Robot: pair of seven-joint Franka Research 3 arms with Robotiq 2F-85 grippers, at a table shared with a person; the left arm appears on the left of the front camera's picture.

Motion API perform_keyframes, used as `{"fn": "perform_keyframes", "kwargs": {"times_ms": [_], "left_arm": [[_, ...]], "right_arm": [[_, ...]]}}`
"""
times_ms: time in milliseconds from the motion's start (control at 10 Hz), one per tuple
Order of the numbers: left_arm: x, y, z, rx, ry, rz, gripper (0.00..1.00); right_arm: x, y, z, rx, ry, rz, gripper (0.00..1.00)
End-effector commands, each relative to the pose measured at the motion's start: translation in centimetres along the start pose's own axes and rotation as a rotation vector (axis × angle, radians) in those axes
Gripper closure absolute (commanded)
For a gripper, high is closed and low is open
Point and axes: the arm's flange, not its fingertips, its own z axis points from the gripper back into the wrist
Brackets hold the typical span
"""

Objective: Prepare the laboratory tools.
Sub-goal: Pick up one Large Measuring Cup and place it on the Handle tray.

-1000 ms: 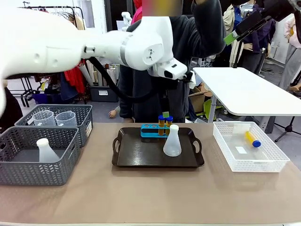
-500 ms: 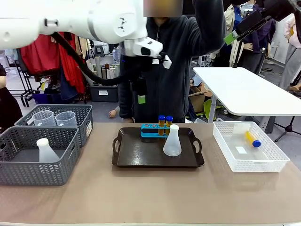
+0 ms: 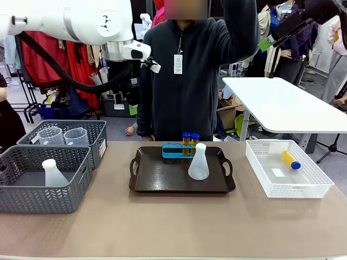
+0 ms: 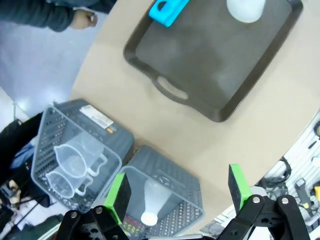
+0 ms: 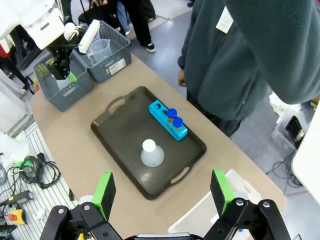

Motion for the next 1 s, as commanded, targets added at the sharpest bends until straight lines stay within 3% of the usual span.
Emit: {"fn": "perform_keyframes", "kwargs": {"times_ms": [0, 100, 500, 900], "left_arm": [[-0.5, -1.9, -0.6, 0.000, -0.052, -0.015, 0.00], [0.0, 0.0, 0.0, 0.000, 0.000, 0.000, 0.00], [0.1, -0.3, -0.2, 0.002, -0.007, 0.000, 0.00], [-3.2, 9.4, 0.7, -0.020, 0.010, 0.430, 0.00]], "right_arm": [[0.0, 0.1, 0.1, 0.001, -0.002, 0.004, 0.00], [0.0, 0.1, 0.1, 0.001, -0.002, 0.004, 0.00], [0.0, 0.1, 0.1, 0.001, -0.002, 0.004, 0.00], [0.0, 0.1, 0.1, 0.001, -0.002, 0.004, 0.00]]}}
